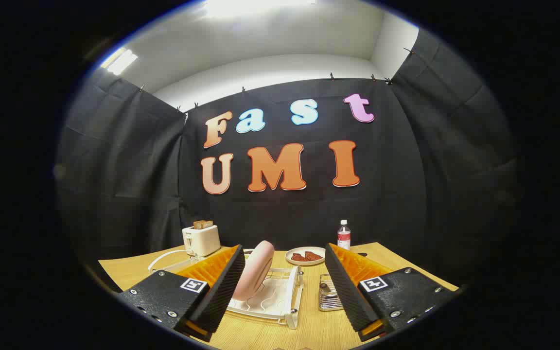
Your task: Take the plate from the dish rack, then take the spoon from the basket and place it into the plate.
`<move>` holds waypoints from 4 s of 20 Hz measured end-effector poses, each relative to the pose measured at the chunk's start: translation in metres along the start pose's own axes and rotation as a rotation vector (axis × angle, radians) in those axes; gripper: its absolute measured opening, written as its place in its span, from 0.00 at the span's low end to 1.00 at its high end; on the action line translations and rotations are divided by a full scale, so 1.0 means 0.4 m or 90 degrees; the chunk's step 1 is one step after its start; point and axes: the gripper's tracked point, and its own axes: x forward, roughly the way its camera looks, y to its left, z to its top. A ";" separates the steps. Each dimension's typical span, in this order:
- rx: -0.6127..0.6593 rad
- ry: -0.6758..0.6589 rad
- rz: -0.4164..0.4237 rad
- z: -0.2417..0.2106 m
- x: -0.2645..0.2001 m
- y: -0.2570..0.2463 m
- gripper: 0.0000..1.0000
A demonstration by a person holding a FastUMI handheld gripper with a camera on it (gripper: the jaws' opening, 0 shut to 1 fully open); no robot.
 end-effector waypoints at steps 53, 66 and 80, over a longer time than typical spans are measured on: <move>0.001 0.550 0.055 -0.256 0.412 0.142 0.96; 0.075 0.716 -0.020 -0.439 0.419 0.152 0.45; 0.004 0.669 -0.103 -0.358 0.458 0.120 0.36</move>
